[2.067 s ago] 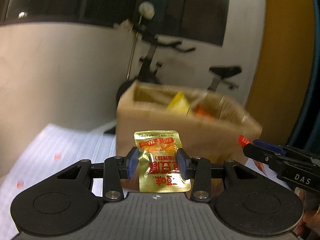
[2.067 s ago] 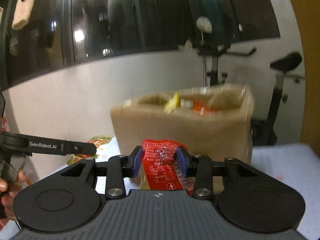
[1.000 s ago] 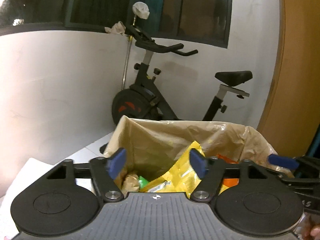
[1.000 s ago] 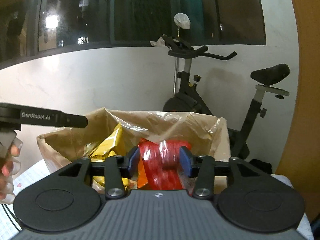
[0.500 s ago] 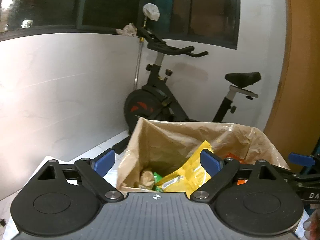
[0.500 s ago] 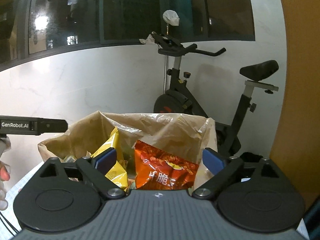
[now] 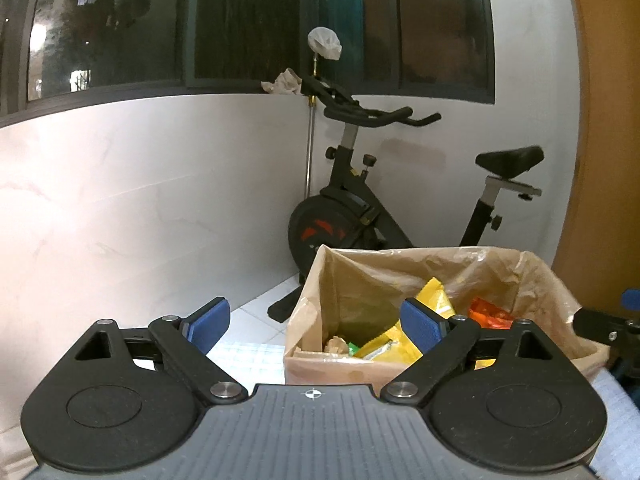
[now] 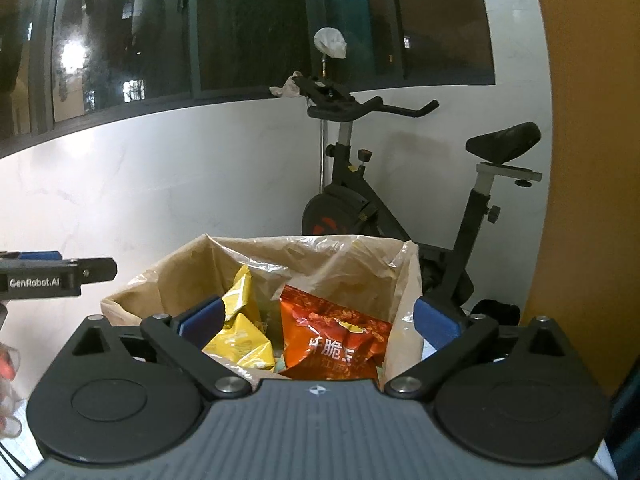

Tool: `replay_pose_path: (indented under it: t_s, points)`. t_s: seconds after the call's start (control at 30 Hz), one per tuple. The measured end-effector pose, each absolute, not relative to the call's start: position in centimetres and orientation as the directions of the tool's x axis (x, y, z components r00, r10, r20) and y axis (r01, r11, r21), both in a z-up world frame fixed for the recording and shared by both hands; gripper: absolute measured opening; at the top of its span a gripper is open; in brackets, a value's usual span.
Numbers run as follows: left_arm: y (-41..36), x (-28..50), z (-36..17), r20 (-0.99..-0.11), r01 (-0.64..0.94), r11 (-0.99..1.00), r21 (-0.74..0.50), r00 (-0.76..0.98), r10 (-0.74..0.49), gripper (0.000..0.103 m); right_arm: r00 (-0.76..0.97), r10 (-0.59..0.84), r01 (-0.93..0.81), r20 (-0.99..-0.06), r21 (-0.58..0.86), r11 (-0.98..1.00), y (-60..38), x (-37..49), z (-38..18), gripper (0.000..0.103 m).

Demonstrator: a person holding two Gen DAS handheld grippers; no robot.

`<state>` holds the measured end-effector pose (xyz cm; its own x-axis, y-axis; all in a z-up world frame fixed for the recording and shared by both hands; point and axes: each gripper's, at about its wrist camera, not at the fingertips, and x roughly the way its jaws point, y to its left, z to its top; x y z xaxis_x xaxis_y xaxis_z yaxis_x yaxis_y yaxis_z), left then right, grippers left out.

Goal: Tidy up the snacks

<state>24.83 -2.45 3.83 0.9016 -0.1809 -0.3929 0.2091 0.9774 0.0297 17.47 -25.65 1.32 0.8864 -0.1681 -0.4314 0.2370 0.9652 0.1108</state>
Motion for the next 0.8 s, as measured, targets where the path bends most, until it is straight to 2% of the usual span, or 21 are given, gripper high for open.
replay_pose_path:
  t_s: [0.1, 0.8]
  points:
    - [-1.9, 23.3, 4.5, -0.379, 0.205, 0.978, 0.024, 0.907, -0.181, 0.094, 0.879, -0.181, 0.249, -0.44, 0.101, 0.963, -24.9, 16.6, 2.1, 0.103]
    - [1.1, 10.6, 9.7, -0.27, 0.171, 0.984, 0.057, 0.951, -0.15, 0.094, 0.922, -0.182, 0.216, -0.342, 0.064, 0.974, -19.1, 6.9, 8.0, 0.103]
